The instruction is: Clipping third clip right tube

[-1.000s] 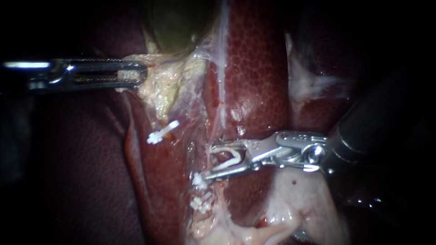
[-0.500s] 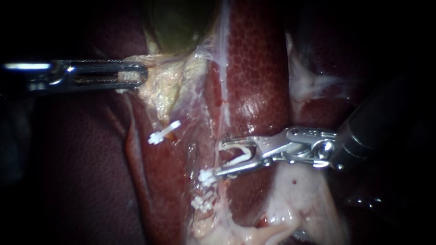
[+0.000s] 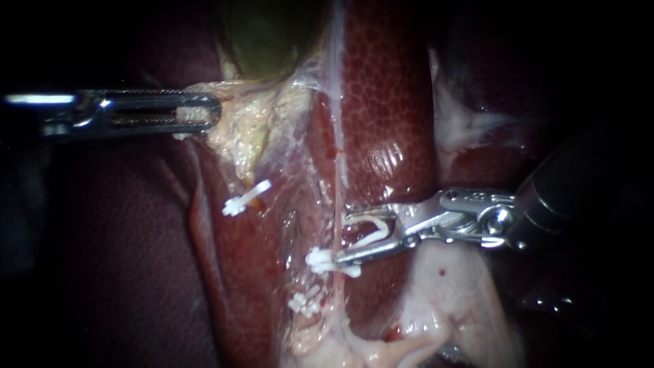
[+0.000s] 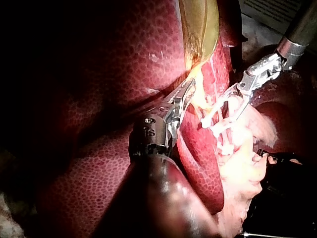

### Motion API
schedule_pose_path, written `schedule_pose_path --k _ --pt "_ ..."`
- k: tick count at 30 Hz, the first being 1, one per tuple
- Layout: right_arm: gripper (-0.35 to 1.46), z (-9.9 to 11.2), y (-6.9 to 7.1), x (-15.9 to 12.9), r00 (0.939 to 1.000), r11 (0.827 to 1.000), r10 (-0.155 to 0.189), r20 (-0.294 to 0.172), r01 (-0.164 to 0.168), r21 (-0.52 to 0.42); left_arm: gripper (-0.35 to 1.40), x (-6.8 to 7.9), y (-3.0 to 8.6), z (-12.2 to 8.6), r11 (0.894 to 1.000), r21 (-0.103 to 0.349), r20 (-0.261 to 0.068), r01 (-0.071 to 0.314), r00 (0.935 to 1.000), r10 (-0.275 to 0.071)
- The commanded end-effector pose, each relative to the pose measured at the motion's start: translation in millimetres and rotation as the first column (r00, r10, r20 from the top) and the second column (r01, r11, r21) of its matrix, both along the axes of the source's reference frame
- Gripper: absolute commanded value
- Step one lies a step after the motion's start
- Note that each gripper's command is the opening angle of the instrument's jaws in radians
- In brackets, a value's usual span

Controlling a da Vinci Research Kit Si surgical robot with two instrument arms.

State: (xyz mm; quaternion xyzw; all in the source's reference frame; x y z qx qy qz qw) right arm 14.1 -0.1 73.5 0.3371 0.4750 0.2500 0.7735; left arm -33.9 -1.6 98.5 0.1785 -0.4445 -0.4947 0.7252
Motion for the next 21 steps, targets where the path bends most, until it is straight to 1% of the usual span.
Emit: schedule_pose_path --k 1,3,6,7,9,11,14,18,21 --pt "0.54 0.0 -0.1 0.3 1.0000 1.000 0.000 0.003 0.000 0.001 -0.21 -0.1 0.0 0.0 1.000 0.000 0.000 0.000 1.0000 0.000" --pt "0.55 -0.1 -0.2 0.8 1.0000 1.000 0.007 0.001 -0.007 -0.001 -0.21 -0.1 0.0 0.0 1.000 0.000 0.000 0.000 1.0000 0.000" --pt "0.55 -0.2 -0.3 1.4 0.9996 1.000 0.005 -0.026 -0.005 0.009 -0.21 -0.1 0.0 0.0 1.000 0.000 0.000 0.001 1.0000 -0.001" --pt "0.55 -0.3 -0.4 1.7 0.9994 1.000 0.010 -0.033 -0.010 0.016 -0.21 -0.1 0.0 0.0 1.000 0.000 0.000 0.001 1.0000 -0.001" --pt "0.55 -0.6 -0.5 2.1 0.9990 0.999 0.011 -0.043 -0.009 0.032 -0.21 -0.1 0.0 0.0 1.000 0.000 0.000 0.001 1.0000 -0.001" --pt "0.54 -0.9 -0.8 2.5 0.9979 0.999 0.011 -0.064 -0.008 0.051 -0.21 -0.1 0.0 0.0 1.000 0.000 0.000 0.001 1.0000 -0.001" --pt "0.54 -1.3 -1.0 3.2 0.9956 0.997 0.022 -0.091 -0.015 0.082 -0.21 -0.1 0.0 0.0 1.000 0.000 0.000 0.001 1.0000 -0.001" --pt "0.54 -1.6 -1.2 3.9 0.9944 0.995 0.027 -0.102 -0.017 0.096 -0.21 -0.2 0.0 0.0 1.000 0.000 0.000 0.001 1.0000 -0.001" --pt "0.54 -1.6 -1.1 4.3 0.9927 0.993 0.039 -0.114 -0.026 0.114 -0.21 -0.2 0.0 0.0 1.000 0.000 -0.001 0.001 1.0000 -0.001"
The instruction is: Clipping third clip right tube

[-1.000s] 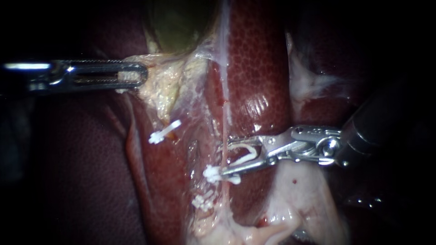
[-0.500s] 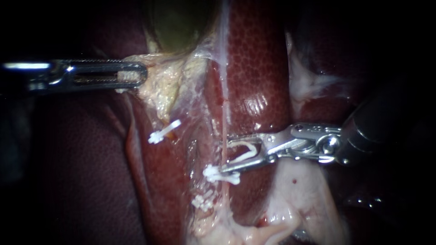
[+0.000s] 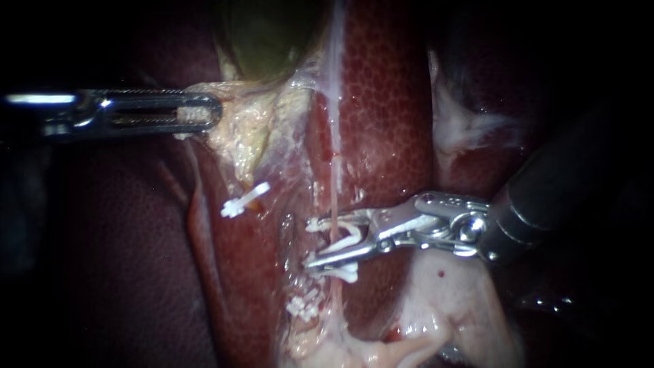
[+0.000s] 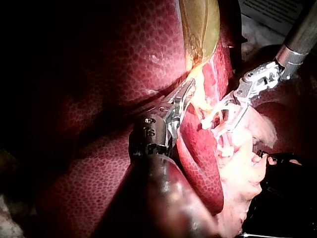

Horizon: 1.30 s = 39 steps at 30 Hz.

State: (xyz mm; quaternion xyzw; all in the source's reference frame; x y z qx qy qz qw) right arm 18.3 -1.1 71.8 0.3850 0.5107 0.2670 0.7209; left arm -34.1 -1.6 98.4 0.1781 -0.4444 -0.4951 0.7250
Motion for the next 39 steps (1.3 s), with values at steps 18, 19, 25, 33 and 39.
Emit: schedule_pose_path --k 18,19,25,33,39 --pt "0.50 -0.3 -0.1 1.0 0.9997 1.000 0.008 -0.021 -0.007 0.023 -0.21 -0.1 0.0 0.1 1.000 0.000 0.000 0.001 1.0000 -0.001" --pt "0.49 -0.3 -0.1 1.0 0.9997 1.000 0.008 -0.021 -0.007 0.023 -0.21 -0.1 0.0 0.1 1.000 0.000 0.000 0.001 1.0000 -0.001" --pt "0.32 -0.3 0.1 0.5 0.9998 1.000 0.009 -0.021 -0.008 0.024 -0.21 -0.1 -0.1 0.1 1.000 -0.001 -0.002 0.003 1.0000 -0.003" --pt "-0.08 -0.4 0.5 -0.2 0.9998 0.999 0.010 -0.019 -0.009 0.031 -0.21 -0.2 -0.1 0.1 1.000 -0.001 -0.003 0.003 1.0000 -0.003" --pt "-0.35 -0.5 0.9 -0.7 0.9998 0.998 0.017 -0.013 -0.016 0.068 -0.21 -0.2 -0.1 0.1 1.000 -0.002 -0.003 0.003 1.0000 -0.003"
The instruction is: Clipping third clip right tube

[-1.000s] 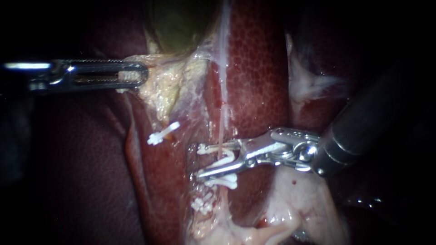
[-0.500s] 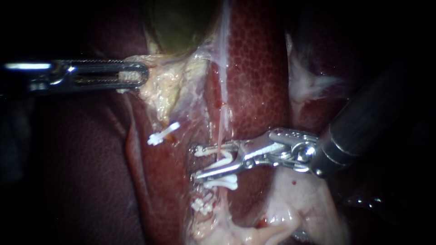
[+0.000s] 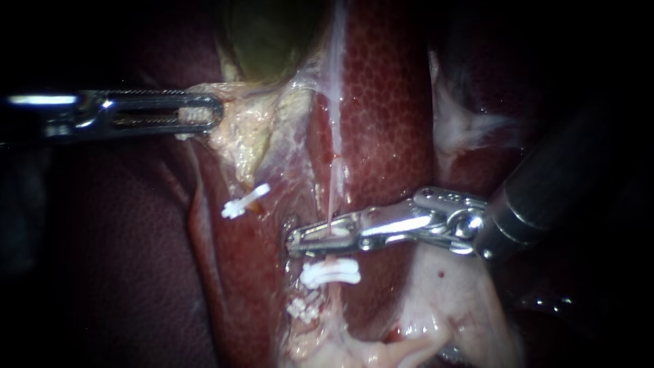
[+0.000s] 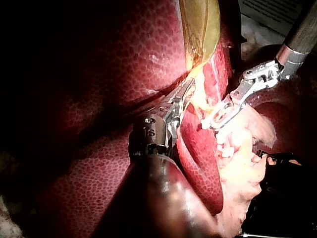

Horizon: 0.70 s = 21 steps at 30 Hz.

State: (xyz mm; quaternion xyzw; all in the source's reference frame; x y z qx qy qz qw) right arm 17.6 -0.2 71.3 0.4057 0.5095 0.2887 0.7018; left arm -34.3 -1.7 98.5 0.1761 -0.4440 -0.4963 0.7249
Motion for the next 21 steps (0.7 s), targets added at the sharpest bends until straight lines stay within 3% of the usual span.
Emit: schedule_pose_path --k 1,21 --pt "-0.35 0.0 0.0 -0.1 1.0000 1.000 -0.003 -0.002 0.003 0.001 -0.21 0.0 0.0 0.0 1.000 0.000 0.000 0.000 1.0000 0.000" --pt "-0.35 0.7 -0.6 -0.5 0.9997 1.000 -0.004 0.023 0.004 0.031 -0.21 0.0 0.0 0.0 1.000 0.000 0.000 0.000 1.0000 0.000"
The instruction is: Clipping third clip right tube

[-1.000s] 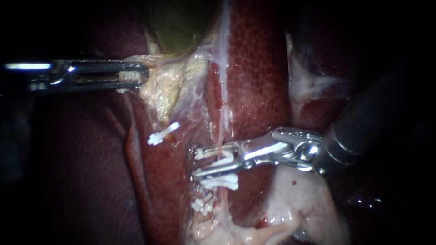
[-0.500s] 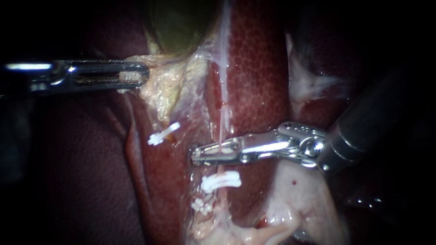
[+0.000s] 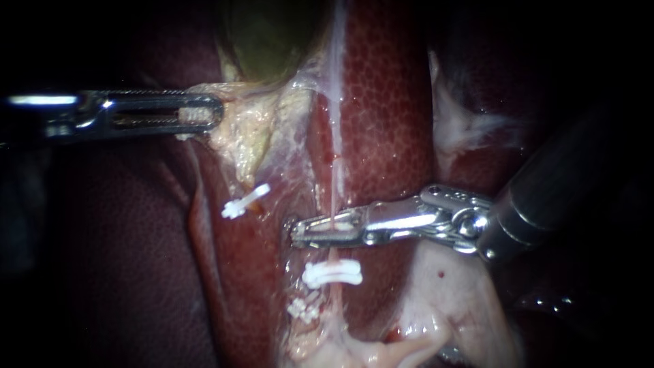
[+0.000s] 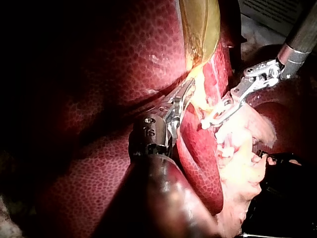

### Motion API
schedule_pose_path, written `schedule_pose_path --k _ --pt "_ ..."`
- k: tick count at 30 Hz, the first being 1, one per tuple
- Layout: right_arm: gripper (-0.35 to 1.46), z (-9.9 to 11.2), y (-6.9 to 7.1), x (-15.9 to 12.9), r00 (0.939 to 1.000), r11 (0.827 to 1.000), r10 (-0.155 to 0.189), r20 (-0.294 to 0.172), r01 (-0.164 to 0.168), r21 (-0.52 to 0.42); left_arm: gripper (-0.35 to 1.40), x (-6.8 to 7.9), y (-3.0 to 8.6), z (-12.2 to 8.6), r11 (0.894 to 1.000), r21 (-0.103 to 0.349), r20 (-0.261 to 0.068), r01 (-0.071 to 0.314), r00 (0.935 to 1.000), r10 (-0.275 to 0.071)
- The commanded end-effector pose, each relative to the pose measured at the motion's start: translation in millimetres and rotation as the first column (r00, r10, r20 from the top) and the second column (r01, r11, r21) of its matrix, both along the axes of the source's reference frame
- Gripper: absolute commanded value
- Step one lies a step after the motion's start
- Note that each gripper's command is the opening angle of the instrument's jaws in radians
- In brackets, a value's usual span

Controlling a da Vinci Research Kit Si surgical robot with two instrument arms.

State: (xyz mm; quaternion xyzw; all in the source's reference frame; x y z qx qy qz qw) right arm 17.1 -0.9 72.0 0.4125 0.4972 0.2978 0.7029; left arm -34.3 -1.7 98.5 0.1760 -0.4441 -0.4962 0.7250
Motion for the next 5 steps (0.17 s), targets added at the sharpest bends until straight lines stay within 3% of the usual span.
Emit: schedule_pose_path --k 1,5 --pt "-0.35 0.0 0.0 0.0 1.0000 1.000 0.001 0.001 -0.001 0.006 -0.21 0.0 0.0 0.0 1.000 0.000 0.000 0.000 1.0000 0.000" --pt "-0.35 0.0 0.1 0.0 1.0000 1.000 0.000 0.001 0.000 0.013 -0.21 0.0 0.0 0.0 1.000 0.000 0.000 0.000 1.0000 0.000"
